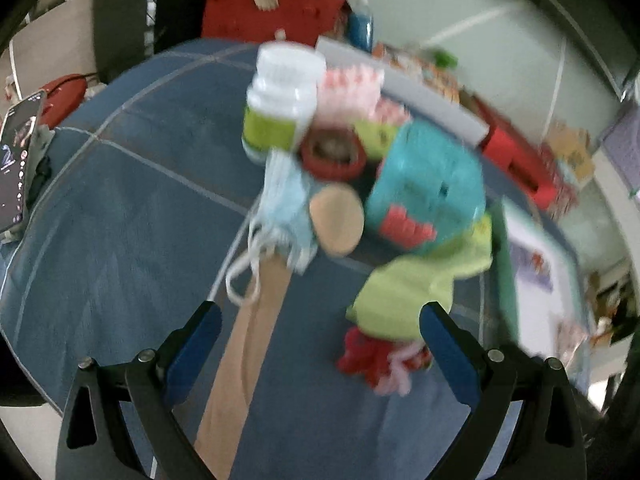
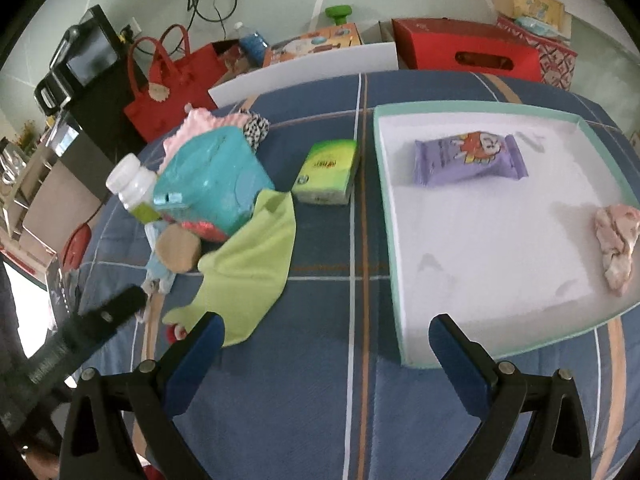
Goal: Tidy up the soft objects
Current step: 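Move the left tool to the red-and-pink fuzzy toy and grasp it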
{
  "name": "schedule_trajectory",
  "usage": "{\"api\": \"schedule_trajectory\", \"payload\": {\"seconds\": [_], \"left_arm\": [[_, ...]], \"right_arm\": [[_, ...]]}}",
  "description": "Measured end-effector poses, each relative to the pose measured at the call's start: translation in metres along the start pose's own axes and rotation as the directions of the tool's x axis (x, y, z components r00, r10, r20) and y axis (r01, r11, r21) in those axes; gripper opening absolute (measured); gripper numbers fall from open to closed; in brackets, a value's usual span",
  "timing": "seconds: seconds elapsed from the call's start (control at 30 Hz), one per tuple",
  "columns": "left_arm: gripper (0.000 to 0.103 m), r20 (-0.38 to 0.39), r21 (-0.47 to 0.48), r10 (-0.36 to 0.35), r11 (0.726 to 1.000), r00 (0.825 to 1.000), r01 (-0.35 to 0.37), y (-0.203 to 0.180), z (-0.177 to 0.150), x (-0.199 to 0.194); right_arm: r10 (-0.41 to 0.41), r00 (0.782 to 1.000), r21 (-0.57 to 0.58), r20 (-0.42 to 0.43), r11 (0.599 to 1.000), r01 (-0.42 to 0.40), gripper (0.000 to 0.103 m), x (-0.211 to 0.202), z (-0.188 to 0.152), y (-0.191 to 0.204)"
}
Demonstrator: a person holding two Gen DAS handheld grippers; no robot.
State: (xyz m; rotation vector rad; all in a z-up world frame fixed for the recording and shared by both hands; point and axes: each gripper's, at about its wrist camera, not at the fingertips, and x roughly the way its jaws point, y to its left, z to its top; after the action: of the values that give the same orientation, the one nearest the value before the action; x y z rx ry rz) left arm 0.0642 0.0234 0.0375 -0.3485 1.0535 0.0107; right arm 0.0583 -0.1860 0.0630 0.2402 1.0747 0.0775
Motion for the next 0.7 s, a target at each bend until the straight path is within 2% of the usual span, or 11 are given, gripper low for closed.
{"api": "schedule_trajectory", "payload": {"seconds": [0.4,0.63,0.7], "left_arm": [[0.099,-0.111,0.134,0.054,0.990,0.992,-0.039,-0.012,-0.023,0.010],[0.098,-0.128,0.175,0.028,0.985,0.991,-0.005,-0.024,-0.030,0.022],[0.091,-0.133,0.188,0.013,0.982,0.991,0.013,-0.028,-0.033,0.024]], "right_arm": [[0.011,1.000,0.018,0.003,1.000,-0.011,0.103,-0.004,0.000,-0.003],[0.015,1.000,-0.006,0.000,1.000,-0.015,0.103,-0.001,0.000,0.002],[0.016,1.000,-0.007,0.004,1.000,-0.016,0.103,-0.001,0.000,0.001]]}}
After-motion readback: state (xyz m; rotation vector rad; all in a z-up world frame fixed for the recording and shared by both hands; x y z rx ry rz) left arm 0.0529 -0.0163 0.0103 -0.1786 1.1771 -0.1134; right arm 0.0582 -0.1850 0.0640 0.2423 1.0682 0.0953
